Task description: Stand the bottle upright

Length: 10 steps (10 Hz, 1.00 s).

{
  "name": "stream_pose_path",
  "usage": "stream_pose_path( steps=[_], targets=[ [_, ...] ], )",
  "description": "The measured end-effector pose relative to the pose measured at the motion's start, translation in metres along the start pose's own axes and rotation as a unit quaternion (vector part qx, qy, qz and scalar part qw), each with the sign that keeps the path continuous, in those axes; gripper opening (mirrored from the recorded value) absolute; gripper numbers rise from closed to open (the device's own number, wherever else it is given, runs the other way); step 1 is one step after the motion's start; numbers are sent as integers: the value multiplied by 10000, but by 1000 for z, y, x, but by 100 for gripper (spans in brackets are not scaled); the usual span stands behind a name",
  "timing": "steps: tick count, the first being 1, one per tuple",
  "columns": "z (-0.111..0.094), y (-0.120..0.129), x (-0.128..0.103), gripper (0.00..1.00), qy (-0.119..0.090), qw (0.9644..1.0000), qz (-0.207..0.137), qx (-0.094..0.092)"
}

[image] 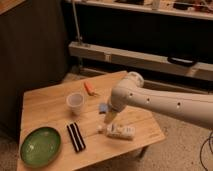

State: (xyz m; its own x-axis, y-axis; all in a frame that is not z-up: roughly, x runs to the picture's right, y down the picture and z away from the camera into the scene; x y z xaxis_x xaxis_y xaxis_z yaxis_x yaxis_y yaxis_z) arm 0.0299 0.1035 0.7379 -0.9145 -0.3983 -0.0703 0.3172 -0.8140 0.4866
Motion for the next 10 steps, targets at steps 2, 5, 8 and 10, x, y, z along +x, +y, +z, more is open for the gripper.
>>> stream_pose_path(
  steps=[2,5,8,10],
  targets=[
    [4,-1,-3,80,56,9999,-61,123],
    [13,-7,2,80,-163,9991,-359,129],
    [59,-21,0,80,-469,9954,-775,310],
    [80,-24,4,80,-439,9933,-982,427]
  ],
)
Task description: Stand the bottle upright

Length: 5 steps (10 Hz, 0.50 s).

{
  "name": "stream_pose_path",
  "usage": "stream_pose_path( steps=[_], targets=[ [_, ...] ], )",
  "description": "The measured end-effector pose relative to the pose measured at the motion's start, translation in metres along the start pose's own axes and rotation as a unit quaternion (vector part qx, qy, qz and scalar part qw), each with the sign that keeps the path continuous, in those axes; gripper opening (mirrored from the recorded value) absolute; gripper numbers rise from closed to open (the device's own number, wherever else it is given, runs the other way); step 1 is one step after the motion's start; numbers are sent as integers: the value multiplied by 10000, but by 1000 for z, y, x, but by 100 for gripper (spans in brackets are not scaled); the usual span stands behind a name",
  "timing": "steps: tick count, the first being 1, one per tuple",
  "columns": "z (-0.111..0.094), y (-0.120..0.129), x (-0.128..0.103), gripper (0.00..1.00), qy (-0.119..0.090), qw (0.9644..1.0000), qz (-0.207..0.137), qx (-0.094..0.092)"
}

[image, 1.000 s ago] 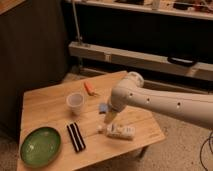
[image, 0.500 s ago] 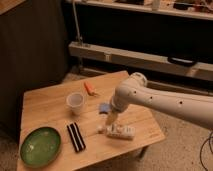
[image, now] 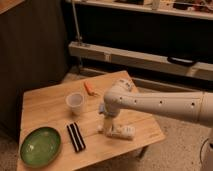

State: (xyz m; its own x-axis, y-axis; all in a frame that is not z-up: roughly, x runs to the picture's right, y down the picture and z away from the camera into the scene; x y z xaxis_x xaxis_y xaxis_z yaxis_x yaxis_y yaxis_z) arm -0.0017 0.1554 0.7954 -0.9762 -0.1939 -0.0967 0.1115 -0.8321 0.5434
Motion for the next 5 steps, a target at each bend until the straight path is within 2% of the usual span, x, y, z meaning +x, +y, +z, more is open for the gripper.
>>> stream_pose_path(
  steps=[3,5],
  targets=[
    [6,-4,4,80,37,9999,-125,79],
    [17,-21,22,80,122,9992,-307,207]
  ],
)
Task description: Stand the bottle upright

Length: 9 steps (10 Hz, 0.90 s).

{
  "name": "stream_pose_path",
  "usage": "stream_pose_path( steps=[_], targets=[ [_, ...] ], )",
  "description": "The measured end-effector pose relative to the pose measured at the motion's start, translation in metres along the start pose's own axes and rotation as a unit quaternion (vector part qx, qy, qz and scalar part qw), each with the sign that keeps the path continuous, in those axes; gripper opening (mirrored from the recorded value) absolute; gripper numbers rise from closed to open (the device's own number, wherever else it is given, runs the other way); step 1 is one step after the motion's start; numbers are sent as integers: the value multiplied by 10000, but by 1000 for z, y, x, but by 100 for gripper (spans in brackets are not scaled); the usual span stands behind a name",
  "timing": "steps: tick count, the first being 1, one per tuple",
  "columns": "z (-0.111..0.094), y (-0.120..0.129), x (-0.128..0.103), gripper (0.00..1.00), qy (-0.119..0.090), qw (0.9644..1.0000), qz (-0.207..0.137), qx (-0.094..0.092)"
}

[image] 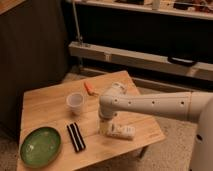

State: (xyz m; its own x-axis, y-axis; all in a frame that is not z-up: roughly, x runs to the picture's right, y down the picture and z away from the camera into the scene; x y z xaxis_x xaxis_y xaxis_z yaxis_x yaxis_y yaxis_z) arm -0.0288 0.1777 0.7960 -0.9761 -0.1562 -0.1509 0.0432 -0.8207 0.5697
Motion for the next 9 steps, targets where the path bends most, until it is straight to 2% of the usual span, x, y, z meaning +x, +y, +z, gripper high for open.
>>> stream_pose_path(
  steps=[3,9],
  targets=[
    [15,-15,-1,80,2,9999,92,86],
    [45,-18,-22,80,-86,9988,454,177]
  ],
)
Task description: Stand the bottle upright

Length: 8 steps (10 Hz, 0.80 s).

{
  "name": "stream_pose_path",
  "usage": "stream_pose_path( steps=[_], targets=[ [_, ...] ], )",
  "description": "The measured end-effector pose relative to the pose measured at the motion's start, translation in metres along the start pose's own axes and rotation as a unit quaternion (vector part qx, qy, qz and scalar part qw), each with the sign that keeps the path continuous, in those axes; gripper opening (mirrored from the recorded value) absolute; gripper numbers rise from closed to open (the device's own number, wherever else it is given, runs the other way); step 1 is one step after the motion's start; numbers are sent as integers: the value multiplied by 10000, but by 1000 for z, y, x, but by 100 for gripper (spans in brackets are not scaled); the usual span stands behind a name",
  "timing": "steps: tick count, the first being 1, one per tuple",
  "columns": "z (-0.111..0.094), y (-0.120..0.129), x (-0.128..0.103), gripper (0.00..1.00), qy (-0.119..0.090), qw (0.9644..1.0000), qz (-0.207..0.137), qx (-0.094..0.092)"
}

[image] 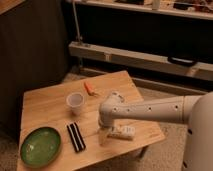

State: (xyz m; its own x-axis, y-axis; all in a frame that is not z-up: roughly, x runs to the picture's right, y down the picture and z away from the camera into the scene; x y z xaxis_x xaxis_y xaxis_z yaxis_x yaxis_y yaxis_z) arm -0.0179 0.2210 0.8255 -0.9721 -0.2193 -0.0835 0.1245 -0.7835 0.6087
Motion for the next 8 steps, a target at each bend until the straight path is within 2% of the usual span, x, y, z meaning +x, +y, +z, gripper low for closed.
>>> stream_pose_path(
  steps=[1,4,8],
  targets=[
    [3,1,-1,76,3,10000,12,3],
    [3,4,1,47,66,10000,12,28],
    [2,5,6,44,90,9999,-65,75]
  ],
)
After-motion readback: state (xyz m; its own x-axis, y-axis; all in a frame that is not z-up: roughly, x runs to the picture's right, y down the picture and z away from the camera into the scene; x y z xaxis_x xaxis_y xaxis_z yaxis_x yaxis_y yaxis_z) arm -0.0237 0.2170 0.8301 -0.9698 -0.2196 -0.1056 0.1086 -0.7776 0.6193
